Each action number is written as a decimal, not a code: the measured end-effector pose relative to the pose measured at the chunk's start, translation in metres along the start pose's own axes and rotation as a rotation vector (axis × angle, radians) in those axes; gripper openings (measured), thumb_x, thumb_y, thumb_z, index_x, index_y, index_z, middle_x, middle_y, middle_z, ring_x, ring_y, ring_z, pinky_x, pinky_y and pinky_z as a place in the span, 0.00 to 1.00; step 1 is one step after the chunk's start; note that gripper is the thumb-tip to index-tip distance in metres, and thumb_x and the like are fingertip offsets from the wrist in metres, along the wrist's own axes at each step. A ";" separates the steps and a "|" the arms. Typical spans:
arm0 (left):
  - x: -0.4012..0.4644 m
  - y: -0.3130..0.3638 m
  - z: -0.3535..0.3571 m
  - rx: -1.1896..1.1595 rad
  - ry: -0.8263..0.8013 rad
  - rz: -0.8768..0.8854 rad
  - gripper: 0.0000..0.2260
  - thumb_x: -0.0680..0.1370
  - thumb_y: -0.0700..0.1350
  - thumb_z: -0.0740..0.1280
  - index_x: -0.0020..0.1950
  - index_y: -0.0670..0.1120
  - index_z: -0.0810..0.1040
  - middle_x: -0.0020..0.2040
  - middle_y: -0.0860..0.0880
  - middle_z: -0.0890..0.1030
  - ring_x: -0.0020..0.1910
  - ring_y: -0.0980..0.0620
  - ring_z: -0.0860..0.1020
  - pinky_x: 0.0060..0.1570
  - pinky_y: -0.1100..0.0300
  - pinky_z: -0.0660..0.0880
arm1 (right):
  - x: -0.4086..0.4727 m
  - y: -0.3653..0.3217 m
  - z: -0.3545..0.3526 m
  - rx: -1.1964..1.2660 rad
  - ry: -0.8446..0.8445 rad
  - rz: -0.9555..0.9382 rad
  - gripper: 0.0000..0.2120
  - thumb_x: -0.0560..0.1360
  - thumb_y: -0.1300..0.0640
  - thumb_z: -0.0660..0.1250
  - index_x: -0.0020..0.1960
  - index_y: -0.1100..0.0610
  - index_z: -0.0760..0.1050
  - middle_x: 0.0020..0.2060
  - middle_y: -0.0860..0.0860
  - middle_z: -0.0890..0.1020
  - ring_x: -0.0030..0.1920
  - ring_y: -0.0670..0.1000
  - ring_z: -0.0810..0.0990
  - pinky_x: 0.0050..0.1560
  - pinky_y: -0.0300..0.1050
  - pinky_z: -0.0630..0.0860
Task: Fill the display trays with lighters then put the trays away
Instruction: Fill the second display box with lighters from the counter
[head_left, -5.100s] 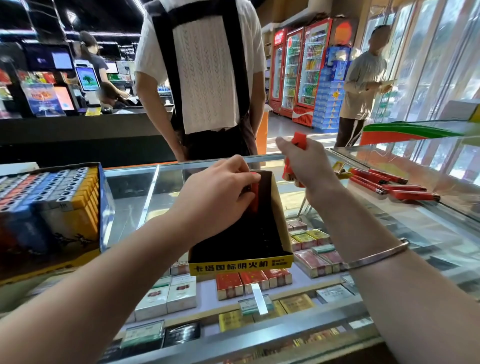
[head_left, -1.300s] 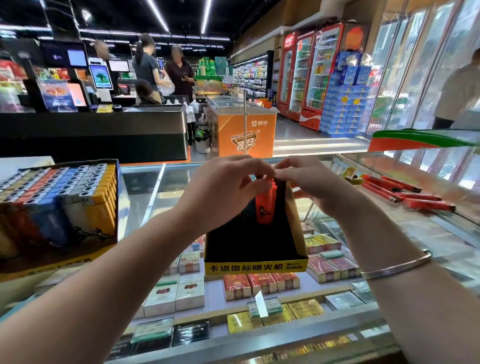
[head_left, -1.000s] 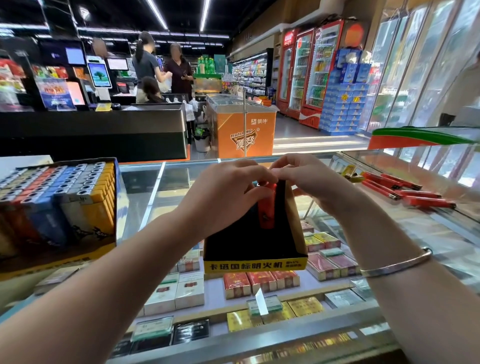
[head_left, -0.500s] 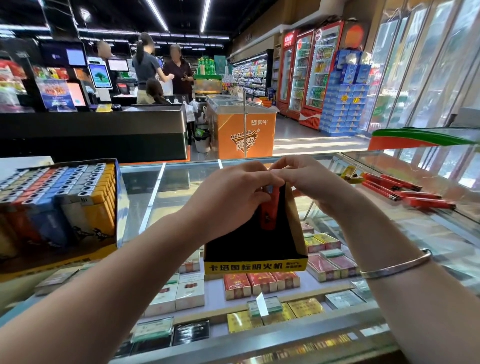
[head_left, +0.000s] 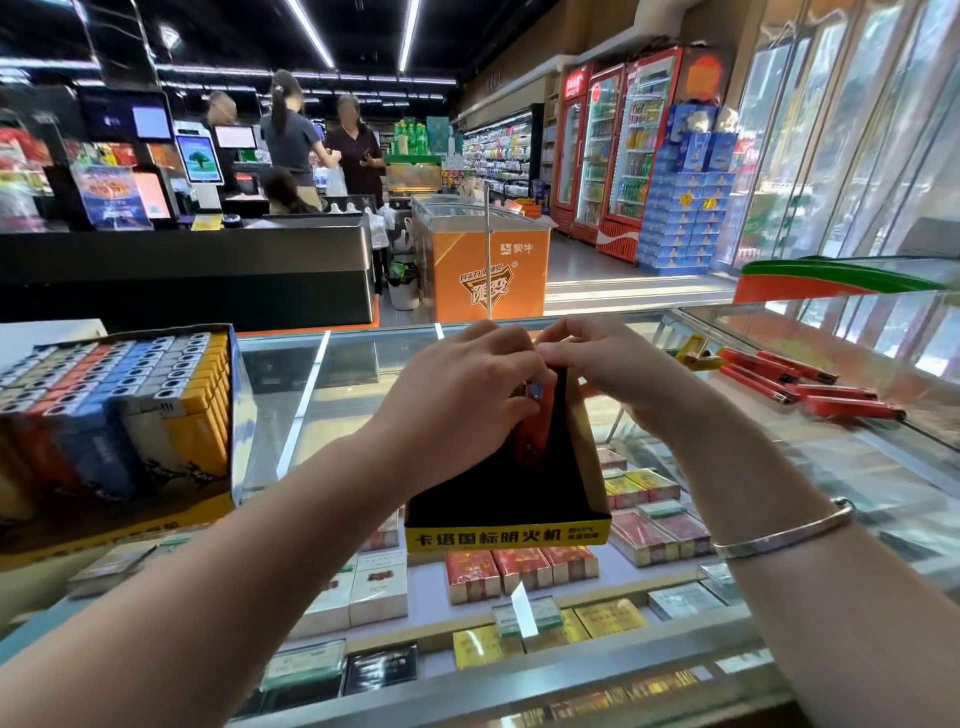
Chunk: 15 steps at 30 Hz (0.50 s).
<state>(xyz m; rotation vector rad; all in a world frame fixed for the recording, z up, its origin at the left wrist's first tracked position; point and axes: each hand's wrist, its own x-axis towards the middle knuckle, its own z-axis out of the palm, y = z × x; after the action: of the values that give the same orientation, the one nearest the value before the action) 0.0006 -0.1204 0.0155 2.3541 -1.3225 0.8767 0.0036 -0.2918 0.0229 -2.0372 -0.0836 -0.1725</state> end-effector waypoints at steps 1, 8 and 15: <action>0.001 -0.002 -0.001 -0.020 -0.017 -0.021 0.10 0.72 0.45 0.71 0.53 0.49 0.81 0.52 0.51 0.79 0.55 0.49 0.74 0.48 0.52 0.74 | 0.000 0.000 0.000 0.006 -0.003 0.000 0.03 0.76 0.57 0.64 0.47 0.56 0.75 0.39 0.51 0.80 0.35 0.44 0.79 0.27 0.32 0.72; 0.002 -0.006 -0.006 -0.146 -0.044 -0.099 0.08 0.73 0.48 0.68 0.51 0.52 0.81 0.51 0.54 0.80 0.55 0.52 0.73 0.53 0.54 0.72 | -0.001 -0.002 -0.001 -0.041 -0.031 -0.014 0.04 0.78 0.57 0.62 0.45 0.55 0.74 0.39 0.51 0.80 0.39 0.47 0.78 0.36 0.40 0.72; -0.019 -0.009 0.005 -0.037 0.034 -0.197 0.19 0.73 0.50 0.67 0.64 0.53 0.73 0.65 0.52 0.72 0.68 0.50 0.62 0.66 0.52 0.57 | 0.000 0.003 0.000 -0.074 -0.013 -0.021 0.08 0.79 0.59 0.59 0.44 0.54 0.73 0.38 0.50 0.78 0.38 0.45 0.74 0.27 0.34 0.69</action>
<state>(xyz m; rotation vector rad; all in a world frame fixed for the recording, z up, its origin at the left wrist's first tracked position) 0.0023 -0.1053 -0.0001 2.3802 -1.0622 0.8221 0.0039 -0.2932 0.0204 -2.1120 -0.1083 -0.1781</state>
